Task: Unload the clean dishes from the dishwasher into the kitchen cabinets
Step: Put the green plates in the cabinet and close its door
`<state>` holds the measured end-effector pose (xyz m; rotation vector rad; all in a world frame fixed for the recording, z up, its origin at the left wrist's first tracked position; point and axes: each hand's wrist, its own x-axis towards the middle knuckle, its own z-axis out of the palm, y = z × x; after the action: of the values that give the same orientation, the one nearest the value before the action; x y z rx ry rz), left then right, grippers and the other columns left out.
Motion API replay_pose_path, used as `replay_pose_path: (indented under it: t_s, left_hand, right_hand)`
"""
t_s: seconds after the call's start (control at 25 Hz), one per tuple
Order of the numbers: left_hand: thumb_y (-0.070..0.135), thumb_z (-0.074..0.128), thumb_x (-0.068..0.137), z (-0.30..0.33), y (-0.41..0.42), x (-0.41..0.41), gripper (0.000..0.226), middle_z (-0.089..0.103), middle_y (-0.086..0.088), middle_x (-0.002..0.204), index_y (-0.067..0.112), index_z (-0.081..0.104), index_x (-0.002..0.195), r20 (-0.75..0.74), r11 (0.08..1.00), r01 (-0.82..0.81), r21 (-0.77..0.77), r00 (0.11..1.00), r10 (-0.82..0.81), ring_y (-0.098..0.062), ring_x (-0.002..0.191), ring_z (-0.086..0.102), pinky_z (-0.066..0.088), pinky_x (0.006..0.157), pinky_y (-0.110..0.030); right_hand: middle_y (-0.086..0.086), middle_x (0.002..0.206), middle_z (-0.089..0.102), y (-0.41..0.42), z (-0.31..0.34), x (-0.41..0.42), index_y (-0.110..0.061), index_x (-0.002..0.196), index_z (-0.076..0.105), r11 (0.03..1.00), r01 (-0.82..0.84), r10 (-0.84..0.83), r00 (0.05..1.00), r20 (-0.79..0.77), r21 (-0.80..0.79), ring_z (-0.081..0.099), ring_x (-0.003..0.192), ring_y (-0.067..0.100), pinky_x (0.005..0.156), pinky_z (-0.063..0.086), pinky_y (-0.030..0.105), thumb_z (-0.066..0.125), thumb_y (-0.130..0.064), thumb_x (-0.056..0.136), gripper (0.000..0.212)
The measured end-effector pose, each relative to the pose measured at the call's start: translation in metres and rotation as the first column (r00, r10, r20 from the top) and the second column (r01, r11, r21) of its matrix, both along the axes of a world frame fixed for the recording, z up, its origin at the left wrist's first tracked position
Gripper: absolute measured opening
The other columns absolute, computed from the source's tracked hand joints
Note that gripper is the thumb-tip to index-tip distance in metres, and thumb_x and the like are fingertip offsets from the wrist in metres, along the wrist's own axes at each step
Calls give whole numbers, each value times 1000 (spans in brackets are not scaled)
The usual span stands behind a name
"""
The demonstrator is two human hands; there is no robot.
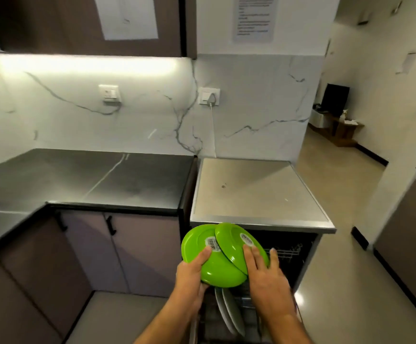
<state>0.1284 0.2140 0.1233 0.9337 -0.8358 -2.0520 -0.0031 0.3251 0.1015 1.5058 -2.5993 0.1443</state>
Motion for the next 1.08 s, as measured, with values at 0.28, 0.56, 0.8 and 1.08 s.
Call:
replay_pose_path:
  t_s: [0.28, 0.56, 0.8, 1.08]
  left_hand:
    - [3, 65, 84, 42, -29, 71, 33, 70, -24, 108, -3, 64, 117, -117, 988, -149, -48, 983, 143, -38, 100, 68, 56, 86, -53]
    - [3, 67, 85, 80, -101, 170, 29, 71, -23, 107, -3, 65, 114, -154, 960, -271, -71, 954, 258, -37, 101, 68, 56, 86, -50]
    - [6, 70, 82, 88, -154, 270, 38, 70, -24, 109, -3, 64, 119, -203, 919, -383, -94, 911, 359, -38, 103, 67, 53, 90, -55]
    - [5, 69, 82, 127, -208, 387, 39, 69, -24, 112, -3, 63, 120, -259, 827, -531, -185, 838, 480, -41, 107, 65, 49, 96, -58]
  right_hand:
    - [9, 140, 57, -50, 56, 51, -11, 146, 34, 970, -228, 221, 971, -93, -82, 63, 113, 43, 60, 60, 51, 51, -7, 72, 76]
    - [9, 150, 46, -137, 95, 147, -15, 153, 28, 898, -426, 411, 902, -136, -109, 55, 125, 43, 83, 55, 58, 49, -7, 82, 74]
    - [9, 142, 55, -210, 109, 241, -16, 146, 36, 841, -519, 498, 853, -156, -151, 63, 114, 41, 75, 57, 58, 34, -13, 83, 63]
    - [7, 161, 28, -287, 147, 351, -18, 157, 19, 711, -665, 654, 744, -133, -228, 38, 140, 42, 104, 42, 62, 38, -2, 90, 71]
